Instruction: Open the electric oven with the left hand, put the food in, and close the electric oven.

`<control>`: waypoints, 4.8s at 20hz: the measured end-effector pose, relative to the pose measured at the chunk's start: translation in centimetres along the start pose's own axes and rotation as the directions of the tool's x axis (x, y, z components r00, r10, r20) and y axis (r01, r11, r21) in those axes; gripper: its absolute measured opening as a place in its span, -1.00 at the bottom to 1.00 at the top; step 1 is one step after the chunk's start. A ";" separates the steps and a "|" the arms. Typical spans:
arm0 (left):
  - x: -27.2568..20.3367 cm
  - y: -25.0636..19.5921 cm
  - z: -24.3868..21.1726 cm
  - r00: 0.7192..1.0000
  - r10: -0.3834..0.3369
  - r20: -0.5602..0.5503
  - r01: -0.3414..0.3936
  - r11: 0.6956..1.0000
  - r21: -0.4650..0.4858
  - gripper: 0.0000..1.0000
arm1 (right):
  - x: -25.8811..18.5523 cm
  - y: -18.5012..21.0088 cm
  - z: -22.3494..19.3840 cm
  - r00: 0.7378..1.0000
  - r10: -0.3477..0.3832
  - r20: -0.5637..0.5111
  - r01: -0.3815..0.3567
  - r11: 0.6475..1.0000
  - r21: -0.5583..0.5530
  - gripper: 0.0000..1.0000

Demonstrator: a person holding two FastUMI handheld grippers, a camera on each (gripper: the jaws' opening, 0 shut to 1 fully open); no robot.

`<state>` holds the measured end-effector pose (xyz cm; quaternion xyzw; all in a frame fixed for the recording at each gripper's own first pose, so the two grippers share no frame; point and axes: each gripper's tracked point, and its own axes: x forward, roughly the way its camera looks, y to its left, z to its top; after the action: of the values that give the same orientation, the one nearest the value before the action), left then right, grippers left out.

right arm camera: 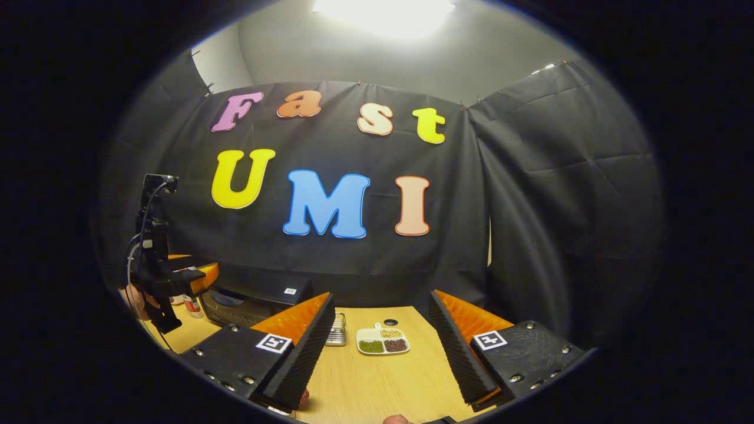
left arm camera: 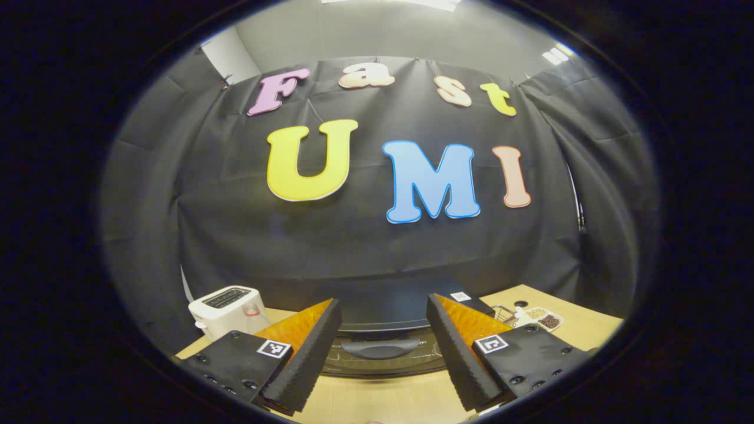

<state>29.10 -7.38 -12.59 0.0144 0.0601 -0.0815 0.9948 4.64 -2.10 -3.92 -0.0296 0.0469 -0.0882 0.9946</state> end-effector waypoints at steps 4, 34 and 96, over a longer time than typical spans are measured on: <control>3.6 0.0 -3.2 0.998 -0.010 -0.065 0.010 1.000 0.003 1.00 | -0.4 -0.6 -0.5 0.998 -0.061 -0.025 0.061 0.998 -0.020 0.92; 1.2 0.4 -12.6 0.988 0.030 -0.155 -0.029 1.000 0.009 1.00 | -1.8 -0.5 -1.5 0.997 -0.040 -0.062 0.041 0.999 0.020 0.93; -22.9 10.9 0.5 0.969 0.246 0.016 -0.245 0.968 -0.060 1.00 | -1.9 15.7 -26.9 0.459 0.705 -0.541 0.182 0.521 0.834 0.19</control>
<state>8.53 7.07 -9.07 -0.0081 0.0487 0.0439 0.9978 2.88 12.26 -31.52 0.4822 0.4840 0.0801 0.7258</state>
